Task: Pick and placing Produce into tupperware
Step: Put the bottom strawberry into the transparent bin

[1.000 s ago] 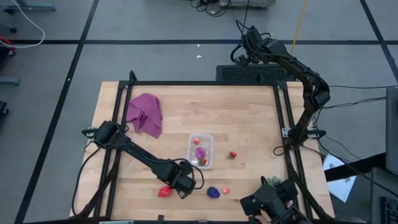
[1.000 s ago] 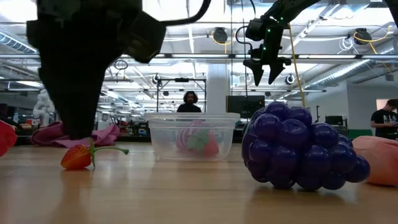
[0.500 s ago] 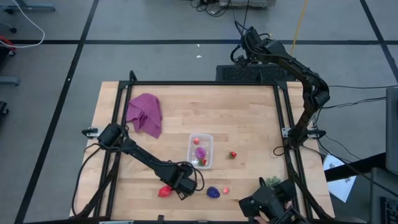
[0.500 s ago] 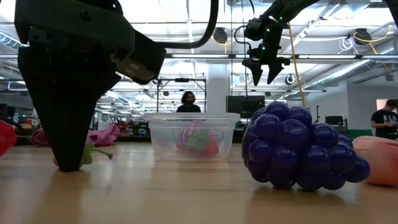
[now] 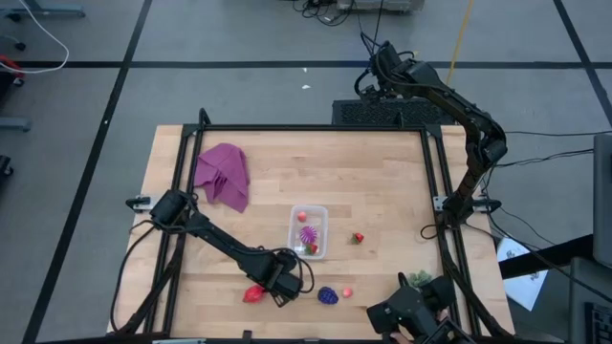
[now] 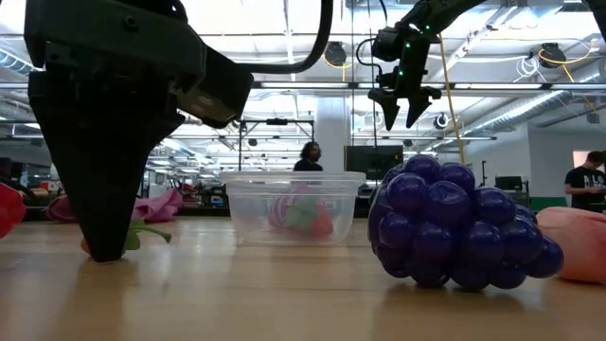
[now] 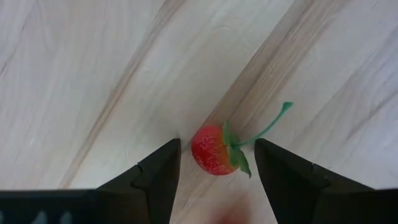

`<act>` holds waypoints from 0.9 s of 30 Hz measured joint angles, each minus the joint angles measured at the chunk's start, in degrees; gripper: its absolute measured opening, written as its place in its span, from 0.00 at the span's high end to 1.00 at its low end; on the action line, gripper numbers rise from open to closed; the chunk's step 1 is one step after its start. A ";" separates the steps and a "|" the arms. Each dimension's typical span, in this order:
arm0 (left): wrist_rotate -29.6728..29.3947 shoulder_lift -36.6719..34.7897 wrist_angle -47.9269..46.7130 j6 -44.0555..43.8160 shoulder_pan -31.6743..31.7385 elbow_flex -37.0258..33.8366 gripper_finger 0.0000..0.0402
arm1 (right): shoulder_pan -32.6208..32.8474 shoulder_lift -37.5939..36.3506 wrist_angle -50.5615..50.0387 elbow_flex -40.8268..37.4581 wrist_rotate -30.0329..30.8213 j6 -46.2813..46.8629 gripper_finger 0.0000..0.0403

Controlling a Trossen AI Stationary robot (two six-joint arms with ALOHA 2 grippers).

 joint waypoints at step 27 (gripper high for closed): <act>0.66 -3.87 -2.64 0.74 1.75 -0.02 0.73 | 0.00 0.00 0.02 0.00 0.00 0.00 0.27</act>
